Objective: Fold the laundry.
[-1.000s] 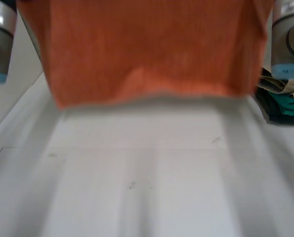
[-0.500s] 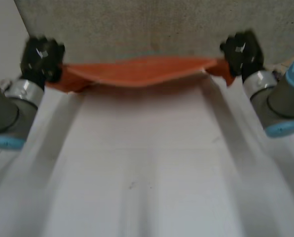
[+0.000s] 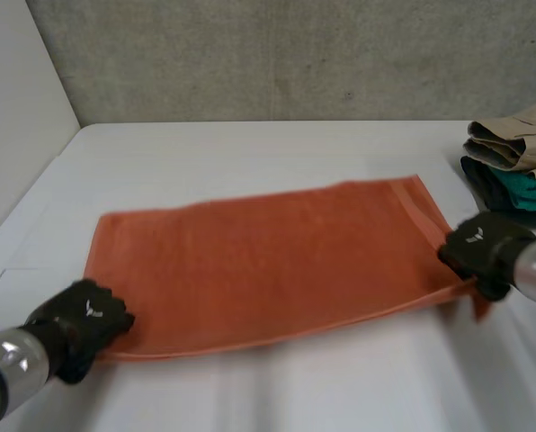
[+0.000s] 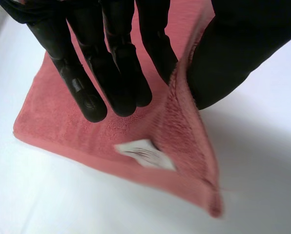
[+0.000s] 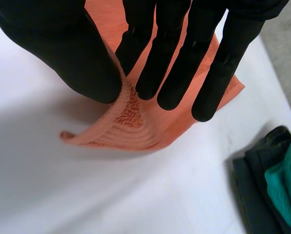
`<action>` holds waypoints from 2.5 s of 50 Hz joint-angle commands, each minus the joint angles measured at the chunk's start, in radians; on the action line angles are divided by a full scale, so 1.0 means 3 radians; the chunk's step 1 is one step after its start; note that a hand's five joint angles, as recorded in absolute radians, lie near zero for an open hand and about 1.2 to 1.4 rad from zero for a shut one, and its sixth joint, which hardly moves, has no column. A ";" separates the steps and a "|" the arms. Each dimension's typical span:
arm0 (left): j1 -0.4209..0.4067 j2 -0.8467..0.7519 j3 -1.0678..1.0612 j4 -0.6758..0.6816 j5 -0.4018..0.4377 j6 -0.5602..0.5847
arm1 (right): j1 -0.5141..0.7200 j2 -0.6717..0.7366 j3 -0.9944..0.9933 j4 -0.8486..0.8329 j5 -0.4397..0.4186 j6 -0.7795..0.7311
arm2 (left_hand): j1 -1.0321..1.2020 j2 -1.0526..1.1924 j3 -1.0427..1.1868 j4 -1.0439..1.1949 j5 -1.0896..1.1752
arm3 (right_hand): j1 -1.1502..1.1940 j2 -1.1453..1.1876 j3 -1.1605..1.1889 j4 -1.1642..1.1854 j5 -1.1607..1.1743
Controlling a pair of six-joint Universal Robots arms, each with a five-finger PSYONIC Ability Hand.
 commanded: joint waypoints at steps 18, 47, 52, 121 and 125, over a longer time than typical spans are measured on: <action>-0.0185 -0.1994 0.1930 0.1488 -0.0181 -0.0243 | 0.0256 0.1424 -0.1478 -0.1081 0.0436 0.0378 | 0.0744 0.0653 0.0669 0.0642 0.0791 | 0.0856 0.0713 0.0680 0.0654 0.0708; -0.0420 -0.2261 0.2182 0.1144 -0.1041 -0.0647 | 0.0374 0.2780 -0.2574 -0.2570 -0.0039 0.0598 | 0.0744 0.0653 0.0669 0.0642 0.0791 | -0.1381 -0.1524 -0.1557 -0.1583 -0.1529; -0.0431 -0.2195 0.2187 0.1462 -0.1005 -0.0678 | 0.0379 0.2668 -0.2538 -0.2693 0.0007 0.0609 | -0.2207 -0.2299 -0.2283 -0.2310 -0.2160 | -0.3216 -0.3360 -0.3393 -0.3418 -0.3364; -0.0405 -0.1003 0.1113 0.1789 -0.0407 -0.1220 | 0.0241 0.2611 -0.2211 -0.2916 0.0651 0.1433 | -0.2768 -0.2859 -0.2843 -0.2870 -0.2721 | -0.3216 -0.3360 -0.3393 -0.3418 -0.3364; -0.0400 -0.0998 0.1073 0.1789 -0.0407 -0.1220 | 0.0266 0.2601 -0.2084 -0.3331 0.0713 0.1065 | -0.2768 -0.2859 -0.2843 -0.2871 -0.2721 | -0.3216 -0.3360 -0.3393 -0.3418 -0.3364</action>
